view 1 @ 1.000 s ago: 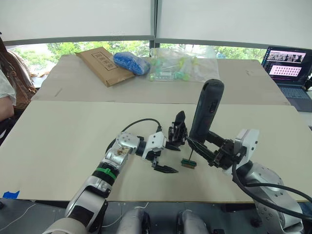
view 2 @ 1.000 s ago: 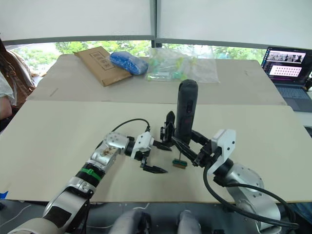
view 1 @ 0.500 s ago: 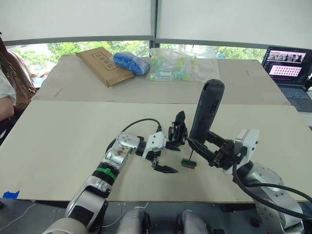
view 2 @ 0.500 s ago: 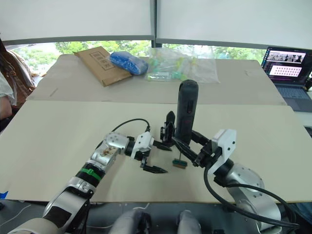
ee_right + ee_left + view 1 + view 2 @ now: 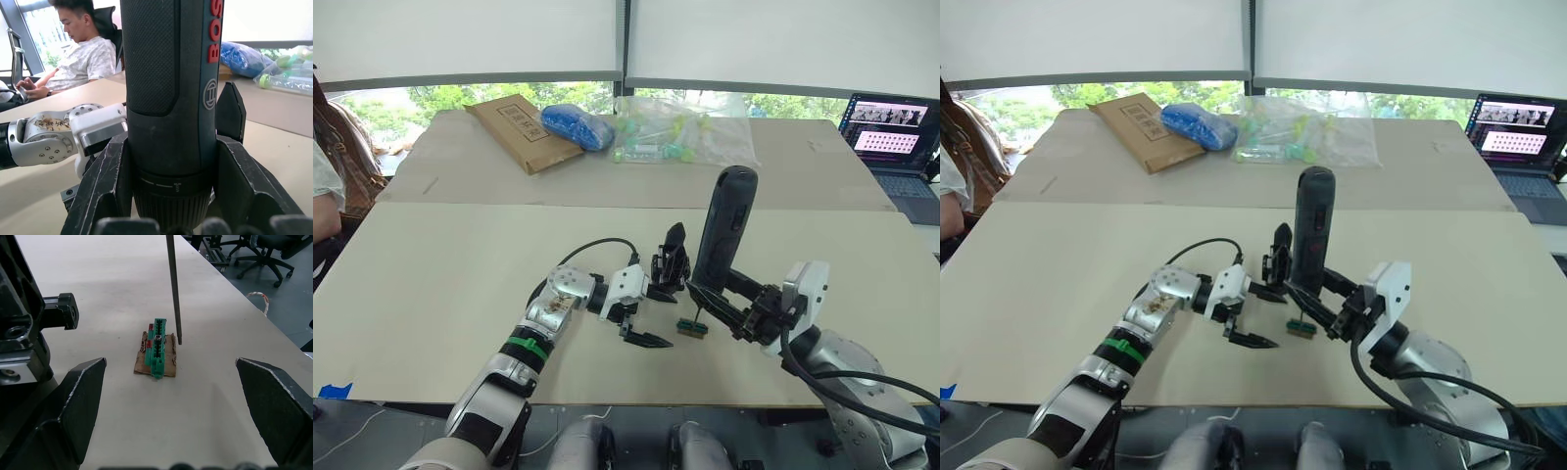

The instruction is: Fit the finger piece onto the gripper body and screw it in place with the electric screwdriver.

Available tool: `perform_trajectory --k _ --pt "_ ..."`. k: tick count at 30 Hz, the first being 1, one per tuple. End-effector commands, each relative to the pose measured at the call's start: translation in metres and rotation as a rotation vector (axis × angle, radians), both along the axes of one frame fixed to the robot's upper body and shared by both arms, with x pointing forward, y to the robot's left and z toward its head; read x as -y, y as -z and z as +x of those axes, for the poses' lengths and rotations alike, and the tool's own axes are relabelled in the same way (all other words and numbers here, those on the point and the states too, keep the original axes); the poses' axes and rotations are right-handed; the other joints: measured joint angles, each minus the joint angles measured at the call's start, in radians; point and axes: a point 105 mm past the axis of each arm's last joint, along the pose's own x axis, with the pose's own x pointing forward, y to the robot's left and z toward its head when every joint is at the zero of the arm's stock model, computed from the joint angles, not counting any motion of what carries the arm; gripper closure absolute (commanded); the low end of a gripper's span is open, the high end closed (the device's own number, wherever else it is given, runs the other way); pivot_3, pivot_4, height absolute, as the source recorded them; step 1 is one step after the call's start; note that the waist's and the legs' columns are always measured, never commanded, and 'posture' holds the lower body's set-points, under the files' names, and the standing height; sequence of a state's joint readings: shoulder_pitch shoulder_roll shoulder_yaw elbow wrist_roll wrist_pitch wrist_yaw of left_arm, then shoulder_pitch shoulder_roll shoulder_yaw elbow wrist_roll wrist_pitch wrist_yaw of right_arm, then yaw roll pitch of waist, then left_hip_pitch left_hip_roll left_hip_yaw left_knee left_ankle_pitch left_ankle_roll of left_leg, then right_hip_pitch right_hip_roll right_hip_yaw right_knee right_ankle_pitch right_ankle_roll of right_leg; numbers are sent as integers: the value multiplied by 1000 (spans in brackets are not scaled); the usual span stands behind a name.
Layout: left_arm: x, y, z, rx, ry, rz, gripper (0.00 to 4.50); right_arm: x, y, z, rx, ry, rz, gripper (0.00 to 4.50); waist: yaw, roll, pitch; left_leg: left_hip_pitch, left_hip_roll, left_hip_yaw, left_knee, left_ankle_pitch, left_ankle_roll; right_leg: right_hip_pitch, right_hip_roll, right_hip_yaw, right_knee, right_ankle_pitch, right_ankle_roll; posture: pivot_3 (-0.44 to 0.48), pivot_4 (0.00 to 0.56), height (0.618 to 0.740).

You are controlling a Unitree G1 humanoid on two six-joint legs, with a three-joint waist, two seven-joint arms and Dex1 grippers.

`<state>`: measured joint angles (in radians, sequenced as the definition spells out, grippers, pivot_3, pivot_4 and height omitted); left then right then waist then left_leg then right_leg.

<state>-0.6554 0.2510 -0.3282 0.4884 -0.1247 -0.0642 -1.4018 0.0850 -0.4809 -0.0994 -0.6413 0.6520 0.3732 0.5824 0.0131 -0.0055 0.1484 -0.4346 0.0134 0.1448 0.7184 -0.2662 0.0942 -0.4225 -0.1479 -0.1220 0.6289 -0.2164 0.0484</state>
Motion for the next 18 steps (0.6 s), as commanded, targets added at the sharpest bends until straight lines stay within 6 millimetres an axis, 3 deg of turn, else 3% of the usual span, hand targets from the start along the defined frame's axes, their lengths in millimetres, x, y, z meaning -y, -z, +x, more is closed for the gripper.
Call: perform_trajectory --k 1,6,18 --pt "4 -10 1 34 13 -36 0 0 -29 -9 128 -11 25 2610 0 0 0 0 0 0 0 0 0 0 0 0 0 0 0 0 150 732" --pt "4 -10 0 32 15 -37 0 3 -39 -7 178 16 45 2610 0 0 0 0 0 0 0 0 0 0 0 0 0 0 0 0 150 732" --pt "4 -9 -1 29 16 -32 0 -2 -38 -4 169 11 38 2610 0 0 0 0 0 0 0 0 0 0 0 0 0 0 0 0 150 732"
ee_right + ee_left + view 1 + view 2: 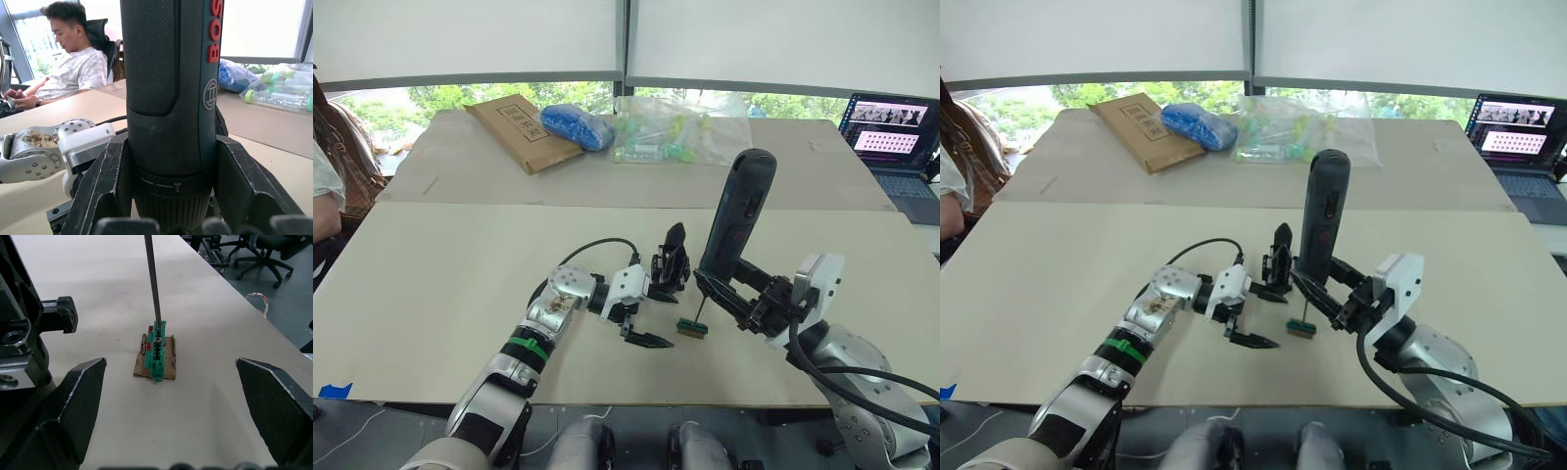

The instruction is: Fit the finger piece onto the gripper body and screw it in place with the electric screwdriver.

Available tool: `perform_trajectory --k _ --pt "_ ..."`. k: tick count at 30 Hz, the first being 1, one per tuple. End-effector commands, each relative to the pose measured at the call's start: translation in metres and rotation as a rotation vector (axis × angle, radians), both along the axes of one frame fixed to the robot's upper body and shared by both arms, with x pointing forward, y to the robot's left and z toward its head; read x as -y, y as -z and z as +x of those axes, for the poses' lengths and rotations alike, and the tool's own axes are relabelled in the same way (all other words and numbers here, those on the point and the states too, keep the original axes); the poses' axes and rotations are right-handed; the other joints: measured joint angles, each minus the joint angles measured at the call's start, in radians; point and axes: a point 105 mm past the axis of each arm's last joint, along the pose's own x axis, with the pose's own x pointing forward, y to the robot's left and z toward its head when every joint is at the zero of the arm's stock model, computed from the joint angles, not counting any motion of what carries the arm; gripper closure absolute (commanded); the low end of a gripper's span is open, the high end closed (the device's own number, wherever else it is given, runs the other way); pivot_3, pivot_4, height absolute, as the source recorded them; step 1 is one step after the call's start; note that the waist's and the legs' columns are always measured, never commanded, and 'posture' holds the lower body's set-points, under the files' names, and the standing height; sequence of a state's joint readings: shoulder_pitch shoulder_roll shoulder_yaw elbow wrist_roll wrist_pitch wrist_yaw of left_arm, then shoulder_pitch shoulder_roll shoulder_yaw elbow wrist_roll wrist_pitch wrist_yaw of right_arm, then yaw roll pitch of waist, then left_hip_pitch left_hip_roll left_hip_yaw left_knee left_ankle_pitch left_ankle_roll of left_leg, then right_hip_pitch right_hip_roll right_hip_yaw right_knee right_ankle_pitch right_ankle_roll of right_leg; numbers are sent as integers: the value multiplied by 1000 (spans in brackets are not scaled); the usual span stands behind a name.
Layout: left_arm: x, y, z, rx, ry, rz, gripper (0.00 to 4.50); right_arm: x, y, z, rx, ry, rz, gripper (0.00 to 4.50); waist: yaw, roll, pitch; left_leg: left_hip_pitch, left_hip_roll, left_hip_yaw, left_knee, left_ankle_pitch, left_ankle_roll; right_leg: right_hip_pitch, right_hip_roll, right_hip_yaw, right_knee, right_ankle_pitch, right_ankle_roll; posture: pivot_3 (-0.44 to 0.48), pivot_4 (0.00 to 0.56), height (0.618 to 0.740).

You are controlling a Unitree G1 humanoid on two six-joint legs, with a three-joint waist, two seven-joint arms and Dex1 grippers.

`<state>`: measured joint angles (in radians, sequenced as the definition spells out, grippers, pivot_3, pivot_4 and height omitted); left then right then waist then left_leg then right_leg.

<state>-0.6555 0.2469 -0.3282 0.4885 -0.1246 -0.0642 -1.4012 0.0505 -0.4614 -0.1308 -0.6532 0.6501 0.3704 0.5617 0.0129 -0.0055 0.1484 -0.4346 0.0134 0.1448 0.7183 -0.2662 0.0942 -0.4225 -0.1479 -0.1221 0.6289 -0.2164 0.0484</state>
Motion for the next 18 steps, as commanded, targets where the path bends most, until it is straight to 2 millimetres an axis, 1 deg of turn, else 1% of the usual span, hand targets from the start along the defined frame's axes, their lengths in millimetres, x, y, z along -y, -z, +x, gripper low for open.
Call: perform_trajectory --k 1,9,18 --pt "3 -9 -1 30 14 -28 0 -6 -24 -8 111 -25 17 2610 0 0 0 0 0 0 0 0 0 0 0 0 0 0 0 0 150 732" --pt "3 -9 -1 33 14 -28 0 -7 -24 -6 110 -21 13 2610 0 0 0 0 0 0 0 0 0 0 0 0 0 0 0 0 150 732" --pt "4 -9 0 38 11 -29 0 -7 -17 -6 88 -23 7 2610 0 0 0 0 0 0 0 0 0 0 0 0 0 0 0 0 150 732"
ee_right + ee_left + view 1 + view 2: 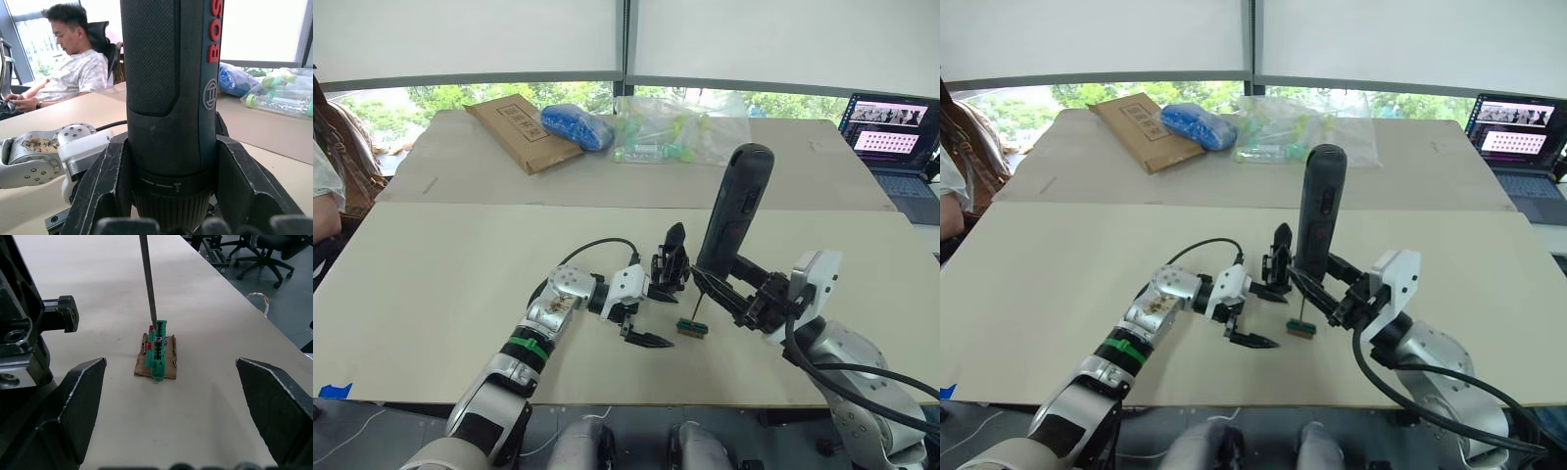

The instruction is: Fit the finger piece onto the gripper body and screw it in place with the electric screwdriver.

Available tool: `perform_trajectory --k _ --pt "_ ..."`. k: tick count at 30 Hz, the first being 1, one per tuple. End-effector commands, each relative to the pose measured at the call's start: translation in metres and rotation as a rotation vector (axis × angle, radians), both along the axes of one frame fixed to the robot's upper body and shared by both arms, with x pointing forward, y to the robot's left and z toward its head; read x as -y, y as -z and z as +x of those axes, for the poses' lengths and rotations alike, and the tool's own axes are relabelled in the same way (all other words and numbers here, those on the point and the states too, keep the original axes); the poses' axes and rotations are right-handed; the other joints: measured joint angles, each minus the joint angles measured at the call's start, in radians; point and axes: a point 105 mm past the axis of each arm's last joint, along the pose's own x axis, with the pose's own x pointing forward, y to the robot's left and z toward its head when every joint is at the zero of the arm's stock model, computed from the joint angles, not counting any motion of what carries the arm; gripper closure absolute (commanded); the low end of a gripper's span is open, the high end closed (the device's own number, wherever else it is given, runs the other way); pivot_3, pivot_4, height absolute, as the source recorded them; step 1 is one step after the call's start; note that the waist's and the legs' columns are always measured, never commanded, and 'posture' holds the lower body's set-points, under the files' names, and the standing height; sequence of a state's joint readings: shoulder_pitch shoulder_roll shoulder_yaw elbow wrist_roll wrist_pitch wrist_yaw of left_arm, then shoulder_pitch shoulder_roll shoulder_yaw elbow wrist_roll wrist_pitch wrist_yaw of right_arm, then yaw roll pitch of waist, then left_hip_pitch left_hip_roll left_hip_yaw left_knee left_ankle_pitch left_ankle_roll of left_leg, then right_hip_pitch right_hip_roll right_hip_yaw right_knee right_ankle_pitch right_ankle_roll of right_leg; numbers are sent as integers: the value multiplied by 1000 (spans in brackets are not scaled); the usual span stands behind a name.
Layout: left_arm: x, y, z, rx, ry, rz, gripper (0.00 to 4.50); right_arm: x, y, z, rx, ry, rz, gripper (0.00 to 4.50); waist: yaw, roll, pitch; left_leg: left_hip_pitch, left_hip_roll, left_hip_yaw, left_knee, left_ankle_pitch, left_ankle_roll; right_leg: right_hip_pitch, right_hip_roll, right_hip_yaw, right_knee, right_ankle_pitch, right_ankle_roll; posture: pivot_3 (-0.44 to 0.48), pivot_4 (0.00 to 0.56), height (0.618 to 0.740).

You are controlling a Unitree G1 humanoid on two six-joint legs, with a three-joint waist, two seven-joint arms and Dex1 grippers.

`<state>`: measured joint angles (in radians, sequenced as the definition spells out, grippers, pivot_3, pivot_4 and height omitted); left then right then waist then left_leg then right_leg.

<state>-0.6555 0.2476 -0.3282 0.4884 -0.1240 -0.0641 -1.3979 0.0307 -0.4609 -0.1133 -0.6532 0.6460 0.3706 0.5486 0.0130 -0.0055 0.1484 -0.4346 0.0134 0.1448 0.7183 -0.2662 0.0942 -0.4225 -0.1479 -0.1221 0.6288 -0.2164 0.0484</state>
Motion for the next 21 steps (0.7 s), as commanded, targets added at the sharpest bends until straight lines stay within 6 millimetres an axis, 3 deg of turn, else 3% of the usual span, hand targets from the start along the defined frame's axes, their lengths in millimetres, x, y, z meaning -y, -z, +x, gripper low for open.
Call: perform_trajectory --k 1,21 --pt "4 -10 0 38 14 -29 0 -3 -14 -8 76 -17 5 2610 0 0 0 0 0 0 0 0 0 0 0 0 0 0 0 0 150 732" --pt "4 -11 2 43 8 -32 0 -1 -6 -12 43 -30 -5 2610 0 0 0 0 0 0 0 0 0 0 0 0 0 0 0 0 150 732"
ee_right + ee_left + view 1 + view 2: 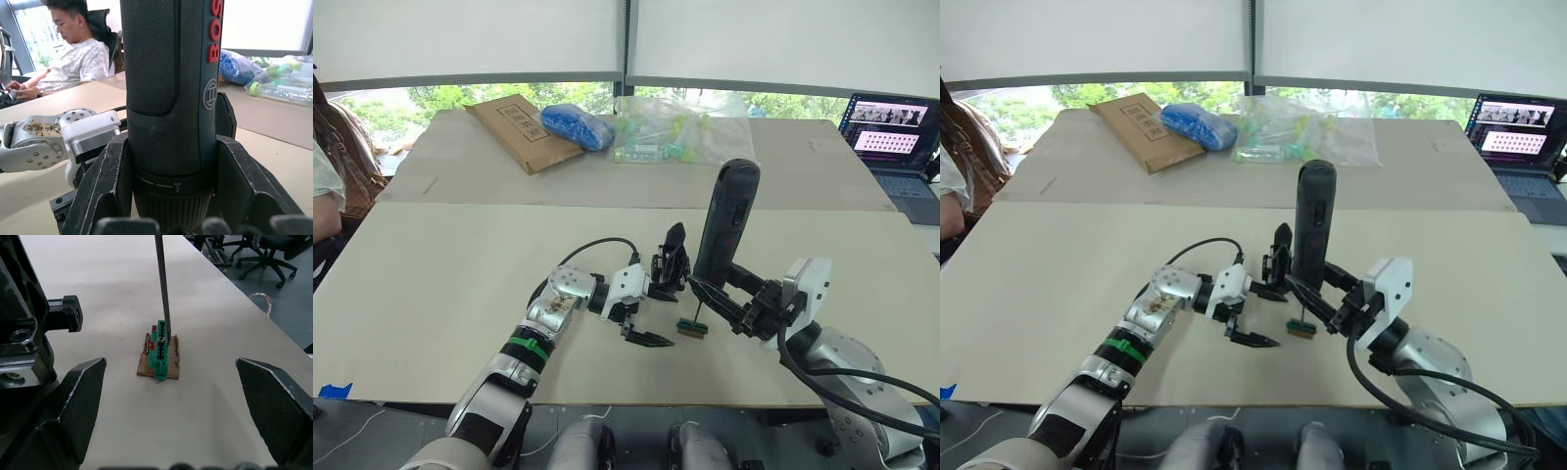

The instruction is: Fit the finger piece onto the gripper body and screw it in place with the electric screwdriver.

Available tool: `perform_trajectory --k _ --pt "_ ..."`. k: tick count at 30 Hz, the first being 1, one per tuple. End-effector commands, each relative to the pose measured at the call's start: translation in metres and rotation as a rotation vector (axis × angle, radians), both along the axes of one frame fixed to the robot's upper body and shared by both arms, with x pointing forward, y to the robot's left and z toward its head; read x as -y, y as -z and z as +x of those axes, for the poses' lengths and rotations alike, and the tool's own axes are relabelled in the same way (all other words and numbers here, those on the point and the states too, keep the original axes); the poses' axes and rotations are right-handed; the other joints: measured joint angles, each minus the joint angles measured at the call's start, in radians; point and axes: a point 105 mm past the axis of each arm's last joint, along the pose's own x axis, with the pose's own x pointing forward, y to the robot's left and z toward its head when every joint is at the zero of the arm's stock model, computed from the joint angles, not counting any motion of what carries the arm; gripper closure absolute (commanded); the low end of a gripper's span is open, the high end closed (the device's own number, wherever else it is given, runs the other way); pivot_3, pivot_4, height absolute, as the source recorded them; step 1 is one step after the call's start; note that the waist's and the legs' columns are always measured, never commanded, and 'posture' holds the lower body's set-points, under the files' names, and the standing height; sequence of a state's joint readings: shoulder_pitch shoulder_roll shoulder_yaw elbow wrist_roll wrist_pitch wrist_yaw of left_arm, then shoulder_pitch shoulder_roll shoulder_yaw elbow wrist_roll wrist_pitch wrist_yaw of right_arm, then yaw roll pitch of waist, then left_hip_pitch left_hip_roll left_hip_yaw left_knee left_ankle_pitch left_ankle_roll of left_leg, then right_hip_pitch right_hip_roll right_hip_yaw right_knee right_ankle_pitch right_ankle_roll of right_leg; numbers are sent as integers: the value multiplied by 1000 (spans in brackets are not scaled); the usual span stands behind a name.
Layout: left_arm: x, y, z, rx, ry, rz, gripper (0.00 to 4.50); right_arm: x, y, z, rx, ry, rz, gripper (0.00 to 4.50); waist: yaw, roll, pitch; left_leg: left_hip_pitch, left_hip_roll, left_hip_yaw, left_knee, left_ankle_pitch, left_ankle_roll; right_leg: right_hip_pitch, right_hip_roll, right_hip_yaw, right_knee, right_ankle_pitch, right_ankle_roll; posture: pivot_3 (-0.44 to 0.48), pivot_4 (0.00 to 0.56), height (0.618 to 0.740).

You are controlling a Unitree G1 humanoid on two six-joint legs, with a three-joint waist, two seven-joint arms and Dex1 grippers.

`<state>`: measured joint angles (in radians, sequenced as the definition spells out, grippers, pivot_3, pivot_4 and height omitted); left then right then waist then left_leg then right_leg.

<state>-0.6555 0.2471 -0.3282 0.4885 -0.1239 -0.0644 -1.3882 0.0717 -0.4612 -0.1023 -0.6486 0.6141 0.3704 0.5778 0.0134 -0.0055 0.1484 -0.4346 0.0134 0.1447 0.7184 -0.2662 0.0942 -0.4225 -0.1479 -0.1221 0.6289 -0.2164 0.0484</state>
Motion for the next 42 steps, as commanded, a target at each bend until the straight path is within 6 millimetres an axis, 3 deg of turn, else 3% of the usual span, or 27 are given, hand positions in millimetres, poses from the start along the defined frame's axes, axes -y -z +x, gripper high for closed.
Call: perform_trajectory --k 1,10,42 --pt "4 -10 1 40 17 -29 0 0 -19 -8 79 -24 29 2610 0 0 0 0 0 0 0 0 0 0 0 0 0 0 0 0 150 732" --pt "5 -10 0 41 21 -30 0 2 -35 -8 150 0 53 2610 -1 0 0 0 0 0 0 0 0 0 0 0 0 0 0 0 150 732" --pt "4 -10 1 45 16 -29 0 -2 -26 -1 113 0 20 2610 0 0 0 0 0 0 0 0 0 0 0 0 0 0 0 0 150 732"
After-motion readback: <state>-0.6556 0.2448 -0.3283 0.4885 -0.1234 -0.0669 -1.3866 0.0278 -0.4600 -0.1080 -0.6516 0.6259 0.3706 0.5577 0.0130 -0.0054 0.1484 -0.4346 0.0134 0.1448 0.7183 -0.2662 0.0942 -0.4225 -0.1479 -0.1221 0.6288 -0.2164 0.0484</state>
